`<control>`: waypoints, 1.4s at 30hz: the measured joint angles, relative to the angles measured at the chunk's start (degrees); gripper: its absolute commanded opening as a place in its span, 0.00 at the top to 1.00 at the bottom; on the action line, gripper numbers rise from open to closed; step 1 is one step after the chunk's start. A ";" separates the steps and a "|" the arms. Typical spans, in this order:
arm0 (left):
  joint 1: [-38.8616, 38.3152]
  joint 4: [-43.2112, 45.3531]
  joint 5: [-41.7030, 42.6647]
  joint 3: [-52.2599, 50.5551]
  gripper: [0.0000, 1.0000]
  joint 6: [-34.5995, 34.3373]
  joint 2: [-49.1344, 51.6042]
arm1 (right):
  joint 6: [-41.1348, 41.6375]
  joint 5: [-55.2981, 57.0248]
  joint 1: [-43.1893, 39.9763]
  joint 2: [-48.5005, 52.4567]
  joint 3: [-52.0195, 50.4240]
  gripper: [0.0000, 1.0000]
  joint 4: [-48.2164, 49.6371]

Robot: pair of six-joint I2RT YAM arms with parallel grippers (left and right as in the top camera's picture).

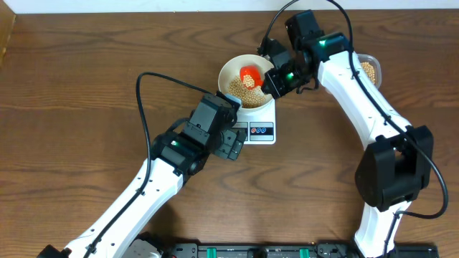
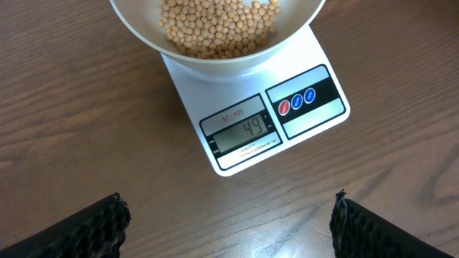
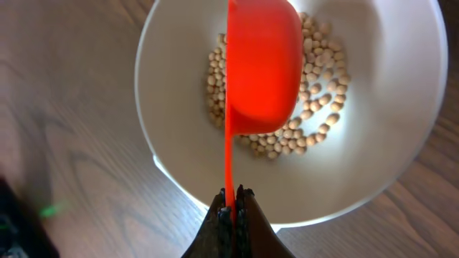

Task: Scoop item into bowl and weigh 50g on scale
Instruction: 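Keep tapping the red scoop over the bowl until the scale reads 50, then carry the red scoop with the right gripper over to the soybean tub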

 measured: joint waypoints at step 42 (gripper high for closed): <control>0.00 0.00 0.00 0.00 0.08 0.00 0.00 | 0.00 -21.14 -12.48 0.00 0.00 0.99 0.00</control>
